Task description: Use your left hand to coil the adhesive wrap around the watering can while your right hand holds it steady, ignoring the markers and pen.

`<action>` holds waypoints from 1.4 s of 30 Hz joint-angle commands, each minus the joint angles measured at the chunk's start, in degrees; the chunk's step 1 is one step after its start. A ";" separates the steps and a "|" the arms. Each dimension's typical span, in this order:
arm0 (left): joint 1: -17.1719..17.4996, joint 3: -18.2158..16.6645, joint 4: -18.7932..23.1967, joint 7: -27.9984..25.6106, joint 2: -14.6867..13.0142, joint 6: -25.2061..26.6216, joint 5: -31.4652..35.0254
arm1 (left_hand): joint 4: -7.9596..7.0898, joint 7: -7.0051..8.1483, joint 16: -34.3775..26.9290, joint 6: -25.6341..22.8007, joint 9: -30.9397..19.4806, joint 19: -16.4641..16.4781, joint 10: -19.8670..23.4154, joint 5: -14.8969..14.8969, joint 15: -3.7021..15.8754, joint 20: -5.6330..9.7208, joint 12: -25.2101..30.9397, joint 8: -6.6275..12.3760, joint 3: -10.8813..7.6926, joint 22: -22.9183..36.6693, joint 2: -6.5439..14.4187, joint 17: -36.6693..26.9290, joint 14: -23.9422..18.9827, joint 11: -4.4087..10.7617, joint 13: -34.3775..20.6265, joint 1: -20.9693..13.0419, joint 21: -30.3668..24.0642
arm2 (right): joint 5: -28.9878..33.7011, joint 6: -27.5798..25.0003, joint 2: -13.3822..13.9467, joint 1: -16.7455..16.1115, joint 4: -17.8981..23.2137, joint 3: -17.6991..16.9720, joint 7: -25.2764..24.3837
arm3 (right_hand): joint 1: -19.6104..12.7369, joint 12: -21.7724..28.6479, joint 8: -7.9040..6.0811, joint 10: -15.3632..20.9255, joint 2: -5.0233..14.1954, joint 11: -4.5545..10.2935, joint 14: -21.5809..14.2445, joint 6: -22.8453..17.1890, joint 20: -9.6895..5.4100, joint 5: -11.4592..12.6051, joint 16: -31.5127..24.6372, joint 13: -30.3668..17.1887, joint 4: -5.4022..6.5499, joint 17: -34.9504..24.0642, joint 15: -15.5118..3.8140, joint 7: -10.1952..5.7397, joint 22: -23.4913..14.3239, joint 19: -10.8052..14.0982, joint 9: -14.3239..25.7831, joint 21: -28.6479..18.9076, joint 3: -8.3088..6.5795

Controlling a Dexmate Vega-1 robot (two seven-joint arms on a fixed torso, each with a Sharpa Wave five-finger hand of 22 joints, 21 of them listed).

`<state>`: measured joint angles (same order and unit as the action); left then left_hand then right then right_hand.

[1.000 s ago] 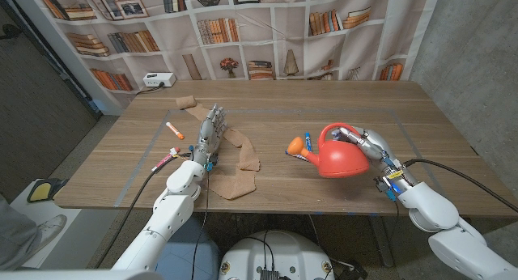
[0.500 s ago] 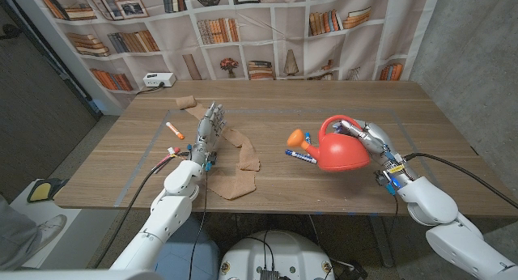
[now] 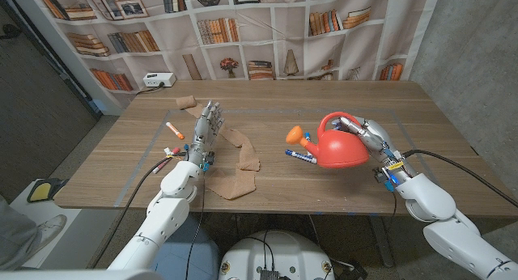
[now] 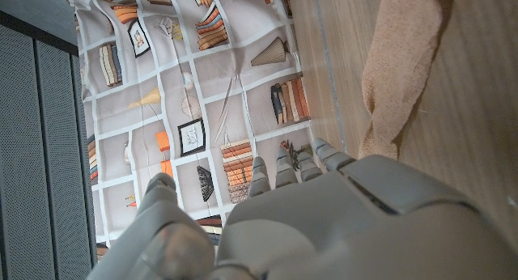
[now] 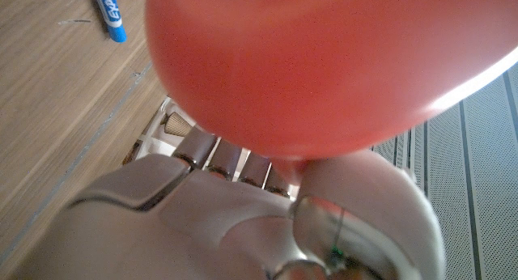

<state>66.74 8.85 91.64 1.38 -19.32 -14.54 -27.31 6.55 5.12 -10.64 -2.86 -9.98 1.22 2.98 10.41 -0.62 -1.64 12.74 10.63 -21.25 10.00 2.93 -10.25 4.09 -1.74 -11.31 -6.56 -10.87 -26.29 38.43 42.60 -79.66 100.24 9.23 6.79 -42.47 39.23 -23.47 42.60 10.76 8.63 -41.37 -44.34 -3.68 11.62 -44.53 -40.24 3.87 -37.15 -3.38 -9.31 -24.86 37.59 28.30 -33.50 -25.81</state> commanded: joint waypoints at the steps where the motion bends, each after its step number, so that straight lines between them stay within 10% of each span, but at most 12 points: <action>1: 0.88 -0.31 2.30 -1.72 -1.48 -0.42 0.80 | -0.06 -0.42 -0.10 -0.05 -0.31 -0.15 0.81 0.27 -0.46 -0.45 0.50 0.16 -0.09 0.11 0.17 -0.12 -0.09 -0.16 -0.17 0.16 -0.34 | -0.10 0.01 -0.35 1.03 -0.44 0.49 0.48 | 0.38 0.60 0.44 -0.15 0.00 -0.36 -0.57 -0.63 -3.08 -0.21 -2.19 -0.40 0.02 -21.12 -9.52 -0.03 -0.10 -0.27 0.34 -0.49 -0.66; 42: 1.51 -4.00 3.54 -8.31 -5.41 -3.26 3.58 | 0.15 -0.55 -0.19 -0.88 -0.35 -0.04 2.22 0.19 -0.16 -0.73 0.98 0.35 -0.06 0.10 -0.03 -0.11 -0.85 0.27 -0.40 0.14 -0.33 | 1.79 -0.48 -1.42 2.56 -0.89 0.79 -1.82 | 1.65 1.59 1.60 0.91 -0.52 -0.39 -0.74 -1.43 -3.00 -0.41 -1.15 -0.89 0.70 -24.01 -9.48 0.02 -0.05 -1.25 0.38 -2.32 -1.59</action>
<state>68.57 5.74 95.59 -5.81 -24.17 -17.13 -23.96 6.55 4.39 -10.64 -3.57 -10.27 1.43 4.61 10.41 -0.71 -1.85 13.40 10.63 -21.25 10.00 2.93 -10.25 3.57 -1.33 -11.61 -6.56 -10.87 -25.22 37.89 41.64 -77.68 99.92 9.75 5.76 -41.38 40.50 -22.02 42.83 10.33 8.40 -41.36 -45.14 -3.38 11.22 -45.92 -40.97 4.51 -37.17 -3.39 -9.09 -24.84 36.68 28.57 -35.45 -26.75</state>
